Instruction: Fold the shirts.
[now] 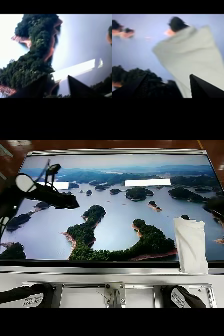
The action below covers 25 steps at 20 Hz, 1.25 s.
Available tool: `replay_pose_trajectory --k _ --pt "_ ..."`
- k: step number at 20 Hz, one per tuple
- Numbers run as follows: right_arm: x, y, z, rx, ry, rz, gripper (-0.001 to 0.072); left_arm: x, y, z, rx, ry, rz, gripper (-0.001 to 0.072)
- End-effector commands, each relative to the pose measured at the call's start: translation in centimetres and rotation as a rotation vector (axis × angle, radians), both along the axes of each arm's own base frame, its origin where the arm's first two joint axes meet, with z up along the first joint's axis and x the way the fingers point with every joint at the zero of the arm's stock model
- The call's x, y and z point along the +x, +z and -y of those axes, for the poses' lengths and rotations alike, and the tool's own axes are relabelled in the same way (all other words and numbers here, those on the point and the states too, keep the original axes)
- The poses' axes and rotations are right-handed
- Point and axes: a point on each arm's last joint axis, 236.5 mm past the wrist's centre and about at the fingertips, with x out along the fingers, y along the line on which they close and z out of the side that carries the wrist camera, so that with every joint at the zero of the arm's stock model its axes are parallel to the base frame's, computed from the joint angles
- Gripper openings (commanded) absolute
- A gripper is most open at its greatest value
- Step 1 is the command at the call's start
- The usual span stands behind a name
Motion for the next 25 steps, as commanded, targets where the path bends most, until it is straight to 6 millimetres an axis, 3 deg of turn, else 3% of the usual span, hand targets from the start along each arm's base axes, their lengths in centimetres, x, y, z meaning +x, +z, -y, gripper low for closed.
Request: replay_pose_trajectory --k 1,3,6,10,13,25 --pt "4.1 -0.5 -10.7 0.06 0.204 0.018 0.0627 -0.8 -4.2 -1.1 0.183 0.043 -0.149 0.0699" --pt "3.0 -3.9 -13.9 0.08 0.294 -0.121 0.0626 -1.6 -5.7 -0.8 0.195 0.035 -0.21 0.0698" --pt "1.9 -6.5 -16.1 0.052 0.376 -0.235 0.0626 -1.1 -6.2 -0.7 0.196 0.033 -0.204 0.0698" --pt "1.7 -6.7 -17.7 0.07 0.41 -0.238 0.0625 0.6 -5.9 -0.3 0.173 0.05 -0.133 0.0699" --pt "1.7 -6.7 -17.8 0.073 0.409 -0.238 0.0626 1.6 -5.8 0.0 0.161 0.059 -0.096 0.0699" --pt "1.7 -6.7 -17.7 0.071 0.409 -0.238 0.0625 2.2 -5.7 0.1 0.153 0.065 -0.073 0.0699"
